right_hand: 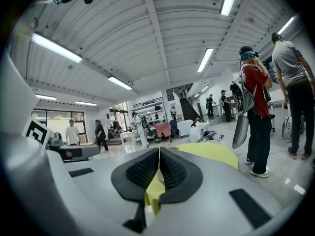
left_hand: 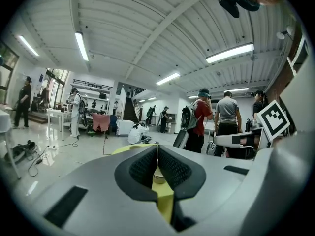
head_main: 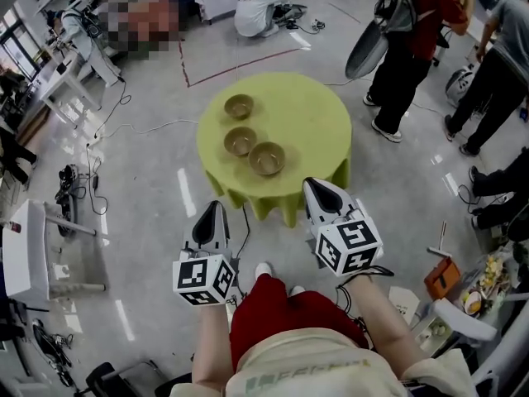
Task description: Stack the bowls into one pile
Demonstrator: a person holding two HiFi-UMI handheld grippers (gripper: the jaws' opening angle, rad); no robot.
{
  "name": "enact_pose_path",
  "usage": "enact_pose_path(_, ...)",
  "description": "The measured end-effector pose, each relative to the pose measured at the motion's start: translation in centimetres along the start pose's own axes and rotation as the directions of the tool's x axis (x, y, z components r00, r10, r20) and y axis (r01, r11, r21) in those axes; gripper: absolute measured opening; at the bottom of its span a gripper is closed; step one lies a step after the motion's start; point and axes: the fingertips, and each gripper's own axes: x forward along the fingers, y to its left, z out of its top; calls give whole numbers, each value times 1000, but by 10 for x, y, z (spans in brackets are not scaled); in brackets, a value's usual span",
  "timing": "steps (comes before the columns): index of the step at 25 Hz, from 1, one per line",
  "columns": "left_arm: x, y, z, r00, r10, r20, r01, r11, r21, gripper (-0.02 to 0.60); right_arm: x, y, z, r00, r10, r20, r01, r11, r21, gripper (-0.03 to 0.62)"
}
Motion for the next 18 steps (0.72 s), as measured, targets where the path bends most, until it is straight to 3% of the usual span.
enact_pose_path(8,20,4,-5,1000,-3,-6,3,1000,-15,25,19,-2,0,1000,24,-12,-25,1000,-7,37)
enact_pose_path(18,76,56,-9,1000,-4,-28,3,999,-44,24,85,-12,3,999,0,-43,-1,1000,-22,37)
